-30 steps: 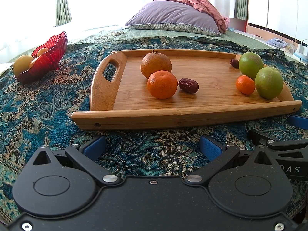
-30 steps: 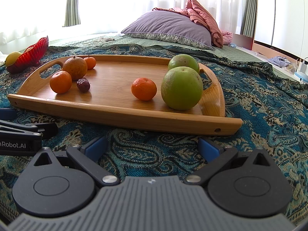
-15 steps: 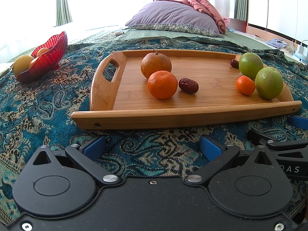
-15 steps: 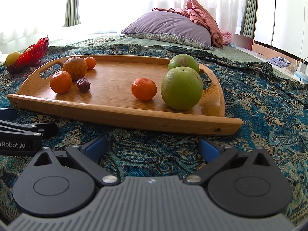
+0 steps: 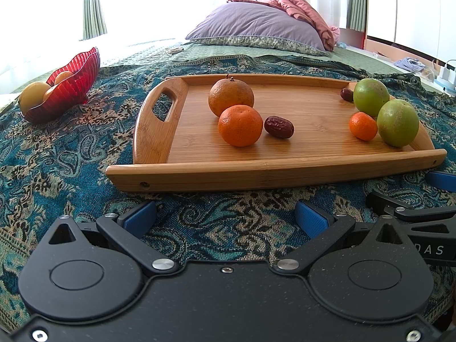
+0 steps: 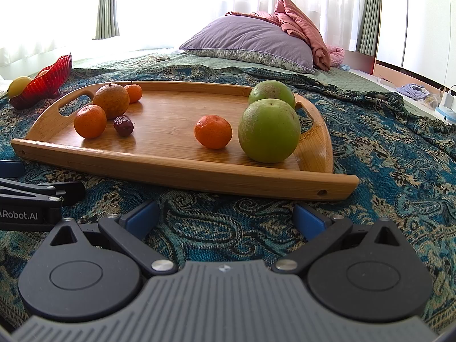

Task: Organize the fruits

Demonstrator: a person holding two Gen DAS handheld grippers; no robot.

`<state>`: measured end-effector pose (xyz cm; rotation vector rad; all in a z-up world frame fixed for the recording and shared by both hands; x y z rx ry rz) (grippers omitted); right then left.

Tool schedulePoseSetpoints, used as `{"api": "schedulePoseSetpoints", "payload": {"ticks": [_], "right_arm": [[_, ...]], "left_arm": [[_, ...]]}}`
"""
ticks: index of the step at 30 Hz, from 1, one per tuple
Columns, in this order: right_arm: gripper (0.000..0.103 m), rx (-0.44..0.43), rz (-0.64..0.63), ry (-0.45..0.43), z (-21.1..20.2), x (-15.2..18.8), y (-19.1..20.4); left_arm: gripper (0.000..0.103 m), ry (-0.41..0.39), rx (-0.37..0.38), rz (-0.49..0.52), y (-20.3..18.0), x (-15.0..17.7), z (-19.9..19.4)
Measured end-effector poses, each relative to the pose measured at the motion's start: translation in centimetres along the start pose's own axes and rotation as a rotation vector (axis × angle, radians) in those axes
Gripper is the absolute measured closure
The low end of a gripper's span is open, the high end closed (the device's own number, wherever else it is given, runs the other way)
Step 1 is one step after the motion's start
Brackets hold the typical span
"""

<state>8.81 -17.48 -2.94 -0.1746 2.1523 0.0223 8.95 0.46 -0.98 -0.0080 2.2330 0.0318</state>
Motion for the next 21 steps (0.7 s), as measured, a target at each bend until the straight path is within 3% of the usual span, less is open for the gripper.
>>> {"api": "schedulePoseSetpoints", "payload": {"ticks": [21], "right_arm": [[0.0,0.0,0.0,0.0,-0.03,0.01,0.0]], "left_arm": [[0.0,-0.004,0.001,-0.001,-0.06,-0.01,-0.03]]}}
Point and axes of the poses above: each gripper's, at about its wrist camera, not at the fingertips, and z roughly the way its jaws point, y to its left, x to its underside, the point moved 2 cm from there along z, roughly the way its jaws point, and after that the axes turned 2 degrees about -z, right-handed, at the moved point
